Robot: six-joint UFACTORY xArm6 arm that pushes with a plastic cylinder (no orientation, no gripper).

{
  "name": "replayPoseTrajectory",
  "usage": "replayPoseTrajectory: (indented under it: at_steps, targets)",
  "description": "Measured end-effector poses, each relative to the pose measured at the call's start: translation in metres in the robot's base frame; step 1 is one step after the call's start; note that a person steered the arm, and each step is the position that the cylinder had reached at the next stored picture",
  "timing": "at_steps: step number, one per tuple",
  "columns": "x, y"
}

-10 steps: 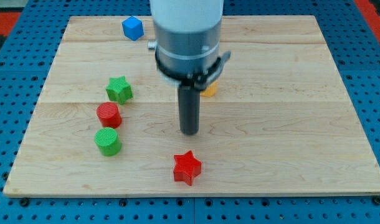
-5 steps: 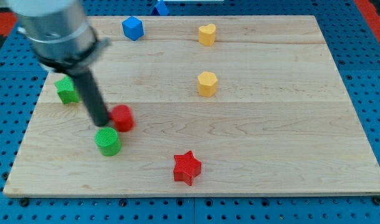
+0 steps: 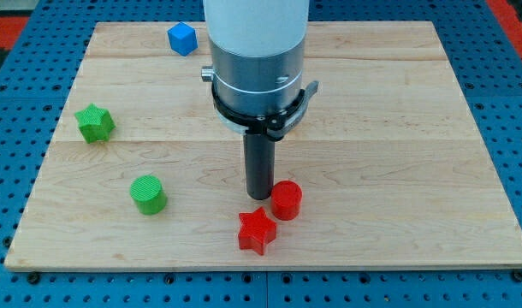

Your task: Push the red circle to the top right of the red star

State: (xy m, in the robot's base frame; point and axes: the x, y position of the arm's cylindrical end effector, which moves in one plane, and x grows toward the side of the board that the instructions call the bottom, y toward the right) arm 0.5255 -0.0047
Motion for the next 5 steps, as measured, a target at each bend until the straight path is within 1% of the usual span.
replayPoseTrajectory:
  at_steps: [2,5]
  targets:
    - [-0.024,0.003]
    - [-0.025,0.003]
